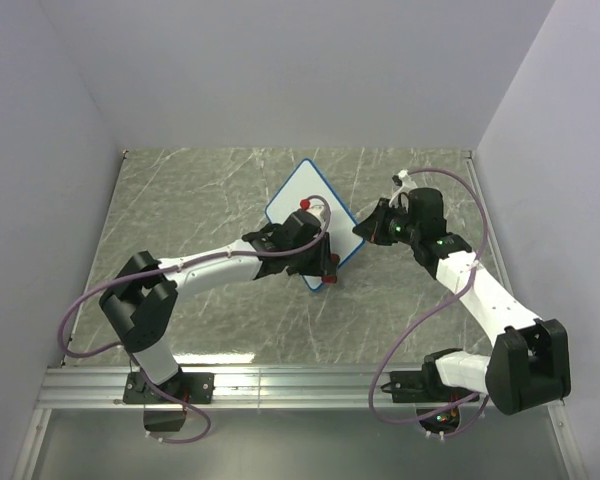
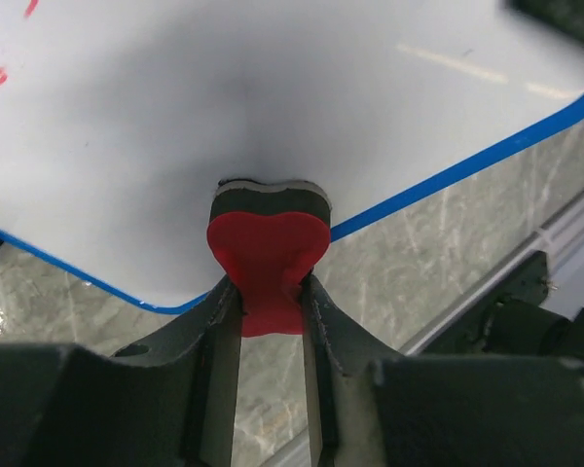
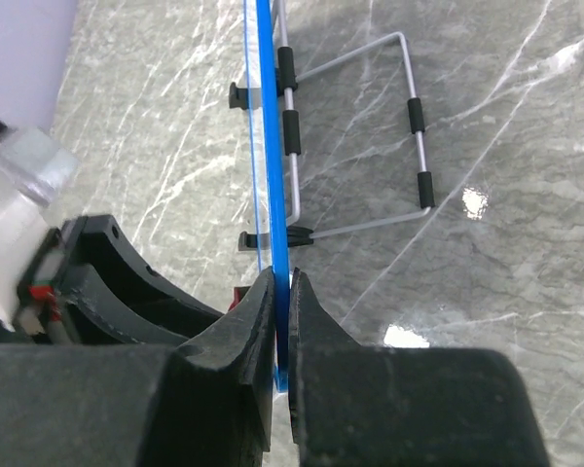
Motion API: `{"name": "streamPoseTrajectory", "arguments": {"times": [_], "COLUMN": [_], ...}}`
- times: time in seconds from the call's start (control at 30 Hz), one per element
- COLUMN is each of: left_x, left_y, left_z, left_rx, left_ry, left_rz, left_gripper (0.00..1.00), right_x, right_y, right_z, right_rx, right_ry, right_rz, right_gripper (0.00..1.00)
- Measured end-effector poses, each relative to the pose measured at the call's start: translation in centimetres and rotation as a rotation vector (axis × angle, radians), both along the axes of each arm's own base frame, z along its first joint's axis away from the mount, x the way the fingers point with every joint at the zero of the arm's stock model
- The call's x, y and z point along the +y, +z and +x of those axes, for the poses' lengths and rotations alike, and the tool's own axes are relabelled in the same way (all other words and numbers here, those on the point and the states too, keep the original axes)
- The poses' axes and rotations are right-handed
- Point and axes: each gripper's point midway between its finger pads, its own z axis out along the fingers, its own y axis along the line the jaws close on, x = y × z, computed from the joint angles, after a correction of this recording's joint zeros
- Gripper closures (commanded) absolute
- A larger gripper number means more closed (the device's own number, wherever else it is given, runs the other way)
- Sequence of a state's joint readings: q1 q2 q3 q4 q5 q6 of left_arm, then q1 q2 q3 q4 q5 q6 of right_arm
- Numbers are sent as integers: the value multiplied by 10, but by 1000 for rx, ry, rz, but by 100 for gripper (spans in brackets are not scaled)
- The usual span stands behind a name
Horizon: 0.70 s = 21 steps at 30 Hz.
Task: Erase the whiteboard
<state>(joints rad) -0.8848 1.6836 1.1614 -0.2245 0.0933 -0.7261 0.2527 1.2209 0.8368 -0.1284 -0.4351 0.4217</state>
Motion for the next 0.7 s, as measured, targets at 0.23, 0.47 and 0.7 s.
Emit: {"name": "streamPoseTrajectory", "arguments": {"times": [0.23, 0.47, 0.7], "left_x": [7, 48, 45], "left_y": [27, 2, -2], "left_z": [45, 106, 87], "left_rx": [10, 49, 24], "left_ry": [52, 179, 166], "left_rz": [-120, -122, -136], "left_gripper": [100, 100, 100], "right_x": [1, -1, -2], "right_y": [-3, -9, -9], "right_z": [-7, -13, -16], "right_rx": [22, 50, 55], "right_ry": [-13, -27, -25], "right_rz": [28, 25, 21], "right_gripper": [100, 100, 100]}}
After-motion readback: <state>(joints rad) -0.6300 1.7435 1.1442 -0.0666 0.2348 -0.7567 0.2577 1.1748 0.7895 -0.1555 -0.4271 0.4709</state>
